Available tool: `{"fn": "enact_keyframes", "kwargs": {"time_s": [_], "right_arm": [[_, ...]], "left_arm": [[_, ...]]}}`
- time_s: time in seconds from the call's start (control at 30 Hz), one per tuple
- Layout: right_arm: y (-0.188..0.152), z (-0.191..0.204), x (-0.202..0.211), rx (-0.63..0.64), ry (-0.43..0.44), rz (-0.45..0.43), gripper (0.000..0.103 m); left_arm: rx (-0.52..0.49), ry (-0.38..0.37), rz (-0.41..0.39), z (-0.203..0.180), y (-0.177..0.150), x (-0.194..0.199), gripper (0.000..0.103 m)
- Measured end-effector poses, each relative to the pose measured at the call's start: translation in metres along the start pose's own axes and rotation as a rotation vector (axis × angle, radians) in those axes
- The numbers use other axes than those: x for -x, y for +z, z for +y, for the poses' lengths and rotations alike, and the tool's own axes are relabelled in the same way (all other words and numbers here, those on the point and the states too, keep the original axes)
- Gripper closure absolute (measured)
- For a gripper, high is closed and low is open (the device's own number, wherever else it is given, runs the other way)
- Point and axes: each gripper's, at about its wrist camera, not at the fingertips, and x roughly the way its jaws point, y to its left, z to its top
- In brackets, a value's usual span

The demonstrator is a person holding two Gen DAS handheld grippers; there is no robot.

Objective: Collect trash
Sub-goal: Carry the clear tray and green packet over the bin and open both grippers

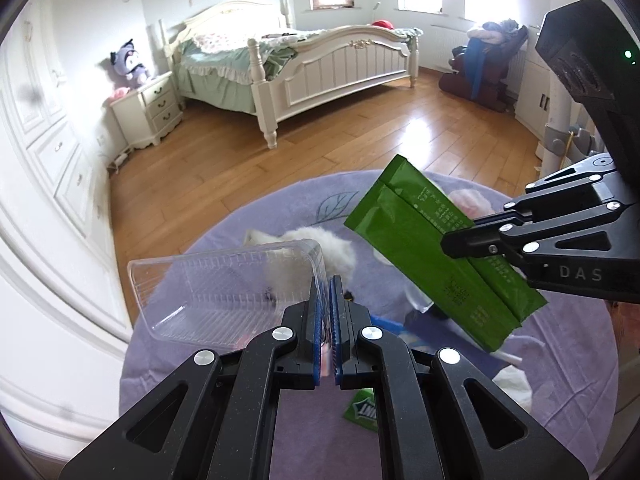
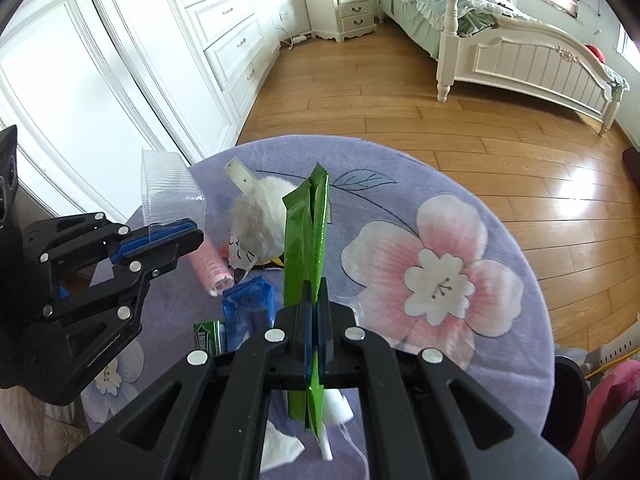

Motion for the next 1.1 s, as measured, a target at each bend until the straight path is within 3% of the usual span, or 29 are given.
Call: {"fn": "enact_keyframes", "kwargs": {"time_s": [0.33, 0.63, 0.83, 1.1], "right_arm": [[-0.026, -0.046, 0.063, -0.056, -0.065, -0.083, 0.102], [-0.080, -0.133, 0.108, -0.182, -0.218, -0.108, 0.102], [-0.110, -0.177, 0.123, -0.263, -0.279, -0.112, 0.102], [-0.140, -0.219, 0.130, -0.326, -0.339, -0.102, 0.102]], "left_arm": [[-0.099, -0.069, -0.047, -0.077, 0.029, 0.014, 0.098], [-0.223, -0.212, -0.072, -0.186, 0.064, 0.000, 0.098], [-0.280, -0.303, -0.078, -0.255, 0.079, -0.013, 0.098], [-0.322, -0.343, -0.059, -0.315, 0.088, -0.032, 0.098]]}}
